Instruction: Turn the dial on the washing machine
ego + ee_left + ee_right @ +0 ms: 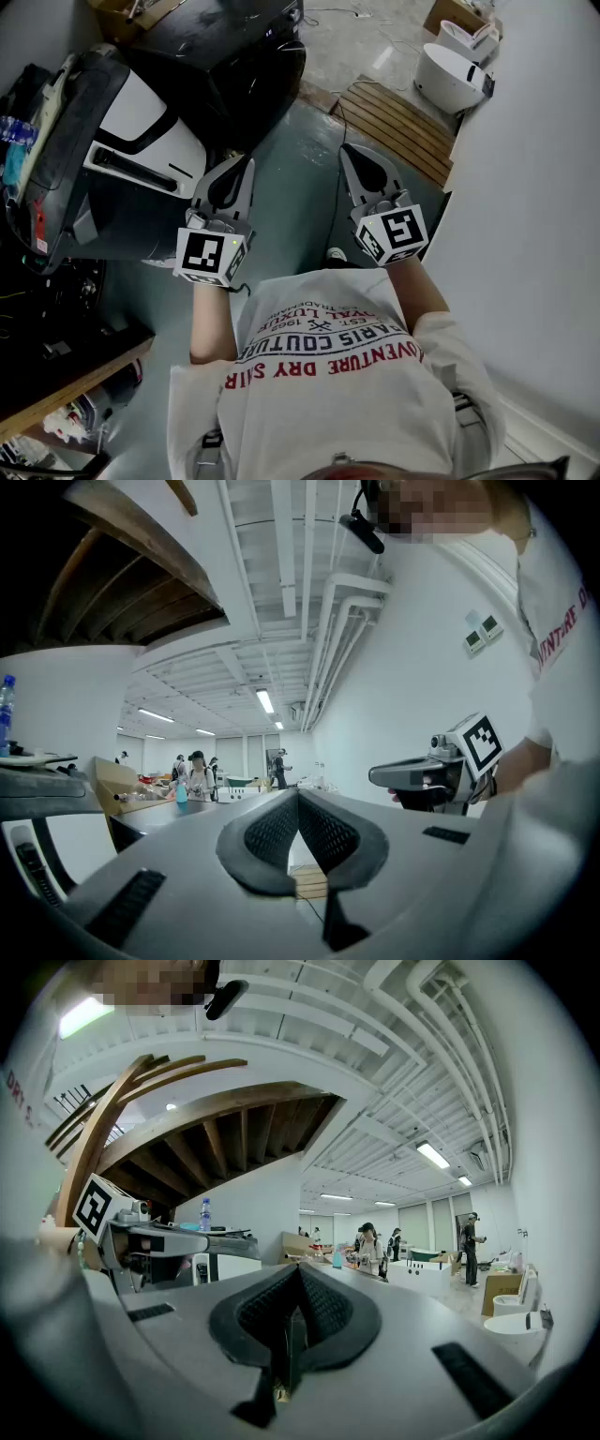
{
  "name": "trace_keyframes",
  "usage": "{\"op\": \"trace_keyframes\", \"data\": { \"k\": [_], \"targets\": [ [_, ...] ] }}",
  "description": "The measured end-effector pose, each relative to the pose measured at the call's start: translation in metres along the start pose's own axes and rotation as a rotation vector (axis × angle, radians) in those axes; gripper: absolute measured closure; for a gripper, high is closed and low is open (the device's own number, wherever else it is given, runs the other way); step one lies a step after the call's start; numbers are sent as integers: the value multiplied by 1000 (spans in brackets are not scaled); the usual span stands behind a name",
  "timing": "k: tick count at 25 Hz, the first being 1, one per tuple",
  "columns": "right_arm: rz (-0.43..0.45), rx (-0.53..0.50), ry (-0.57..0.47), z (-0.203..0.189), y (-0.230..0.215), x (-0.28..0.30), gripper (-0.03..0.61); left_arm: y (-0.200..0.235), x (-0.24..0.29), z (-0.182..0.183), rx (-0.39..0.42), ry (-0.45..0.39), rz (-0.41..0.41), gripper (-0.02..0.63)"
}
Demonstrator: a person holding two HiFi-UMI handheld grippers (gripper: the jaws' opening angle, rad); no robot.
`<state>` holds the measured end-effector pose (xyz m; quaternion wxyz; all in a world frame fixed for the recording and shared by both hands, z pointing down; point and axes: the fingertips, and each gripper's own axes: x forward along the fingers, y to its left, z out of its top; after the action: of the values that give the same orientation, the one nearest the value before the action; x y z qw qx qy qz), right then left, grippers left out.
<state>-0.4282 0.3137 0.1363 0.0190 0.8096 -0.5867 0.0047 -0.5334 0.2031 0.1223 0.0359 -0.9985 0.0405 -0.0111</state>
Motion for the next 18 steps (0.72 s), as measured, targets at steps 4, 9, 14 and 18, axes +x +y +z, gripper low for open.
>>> {"op": "trace_keyframes", "data": {
  "k": [4, 9, 14, 18],
  "targets": [
    [-6, 2, 4, 0, 2, 1, 551, 1, 2, -2, -7, 3, -7, 600],
    [-5, -4, 21, -1, 6, 5, 551, 2, 7, -7, -5, 18, -20, 600],
    [-18, -16, 47, -9, 2, 4, 551, 2, 16, -11, -7, 21, -22, 600],
    [-38, 32, 43, -13, -17, 5, 549, -4, 29, -15, -18, 34, -24, 600]
  ]
}}
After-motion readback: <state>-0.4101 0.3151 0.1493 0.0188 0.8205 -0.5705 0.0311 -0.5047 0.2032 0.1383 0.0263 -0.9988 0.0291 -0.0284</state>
